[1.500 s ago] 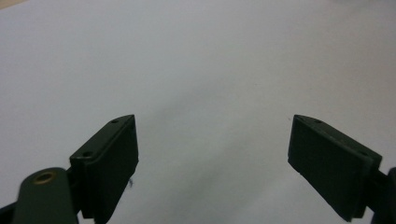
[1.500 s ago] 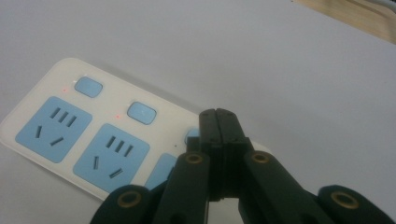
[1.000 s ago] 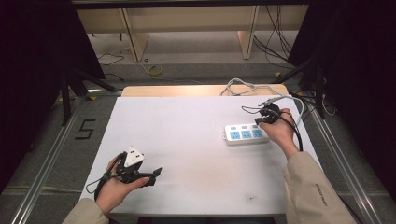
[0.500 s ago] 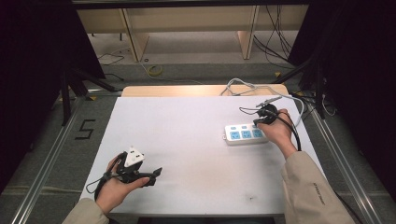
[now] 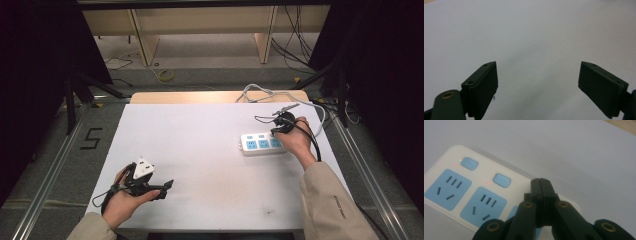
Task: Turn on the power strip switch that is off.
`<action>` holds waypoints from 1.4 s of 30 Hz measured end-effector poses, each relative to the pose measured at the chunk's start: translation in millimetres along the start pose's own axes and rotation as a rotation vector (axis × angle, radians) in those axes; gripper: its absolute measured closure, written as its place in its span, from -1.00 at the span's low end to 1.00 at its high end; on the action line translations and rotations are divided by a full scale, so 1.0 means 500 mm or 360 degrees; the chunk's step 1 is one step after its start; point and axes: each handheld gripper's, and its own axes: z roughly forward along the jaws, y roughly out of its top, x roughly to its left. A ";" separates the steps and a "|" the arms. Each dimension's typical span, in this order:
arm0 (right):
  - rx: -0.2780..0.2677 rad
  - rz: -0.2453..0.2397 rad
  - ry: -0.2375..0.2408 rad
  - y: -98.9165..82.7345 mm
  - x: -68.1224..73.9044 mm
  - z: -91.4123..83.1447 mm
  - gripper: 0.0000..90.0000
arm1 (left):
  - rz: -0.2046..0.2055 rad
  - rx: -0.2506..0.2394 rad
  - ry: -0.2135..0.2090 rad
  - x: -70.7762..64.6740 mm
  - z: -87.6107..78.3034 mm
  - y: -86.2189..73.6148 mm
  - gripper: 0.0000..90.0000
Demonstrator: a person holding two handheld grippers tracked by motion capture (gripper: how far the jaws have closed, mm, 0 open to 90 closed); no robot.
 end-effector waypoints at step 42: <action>0.0097 0.0010 -0.0037 0.011 0.002 0.009 1.00 | 0.0010 0.0002 -0.0002 -0.002 0.002 0.000 -0.65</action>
